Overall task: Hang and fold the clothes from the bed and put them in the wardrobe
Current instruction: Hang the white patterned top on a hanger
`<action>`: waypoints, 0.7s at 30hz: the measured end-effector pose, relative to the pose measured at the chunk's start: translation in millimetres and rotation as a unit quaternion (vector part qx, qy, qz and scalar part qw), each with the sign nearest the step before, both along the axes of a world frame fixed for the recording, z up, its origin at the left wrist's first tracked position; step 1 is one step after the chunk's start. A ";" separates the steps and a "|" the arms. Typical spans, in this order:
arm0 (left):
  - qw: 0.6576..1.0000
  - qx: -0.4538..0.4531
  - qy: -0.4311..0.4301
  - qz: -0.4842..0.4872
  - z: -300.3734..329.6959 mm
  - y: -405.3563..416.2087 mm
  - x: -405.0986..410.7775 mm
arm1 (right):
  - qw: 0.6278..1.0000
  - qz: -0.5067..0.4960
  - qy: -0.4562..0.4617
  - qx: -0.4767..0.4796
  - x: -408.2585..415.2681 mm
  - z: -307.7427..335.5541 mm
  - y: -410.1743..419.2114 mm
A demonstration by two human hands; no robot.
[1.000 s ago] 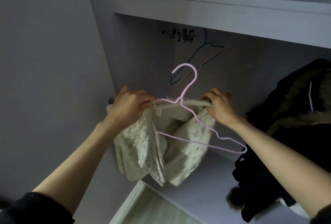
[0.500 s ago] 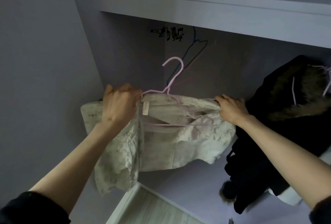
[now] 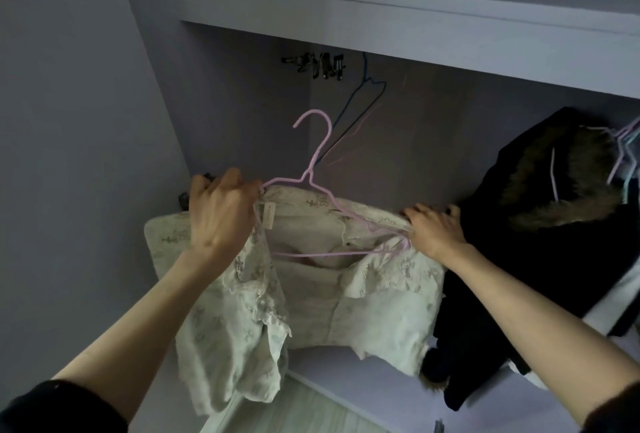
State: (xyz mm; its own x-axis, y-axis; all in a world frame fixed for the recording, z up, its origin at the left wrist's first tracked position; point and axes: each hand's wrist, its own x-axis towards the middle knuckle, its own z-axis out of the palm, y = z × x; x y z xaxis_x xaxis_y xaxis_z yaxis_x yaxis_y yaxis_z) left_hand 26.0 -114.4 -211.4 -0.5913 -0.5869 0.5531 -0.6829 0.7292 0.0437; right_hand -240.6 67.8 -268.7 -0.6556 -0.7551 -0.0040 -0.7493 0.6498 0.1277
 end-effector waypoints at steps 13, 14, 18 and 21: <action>0.998 -0.037 -0.032 0.028 -9.4 -15.7 16.6 | 0.981 0.039 0.057 -0.182 19.0 -12.4 6.5; 0.998 -0.045 -0.031 0.022 -11.1 -13.5 16.2 | 0.981 0.019 0.034 -0.190 20.8 -9.2 3.0; 1.000 -0.013 -0.016 0.015 -19.1 -7.5 12.0 | 0.945 0.107 0.003 -0.309 34.3 2.9 -2.1; 0.998 0.036 0.033 0.026 -20.2 -5.9 8.7 | 0.939 0.222 -0.056 -0.256 48.9 4.4 1.1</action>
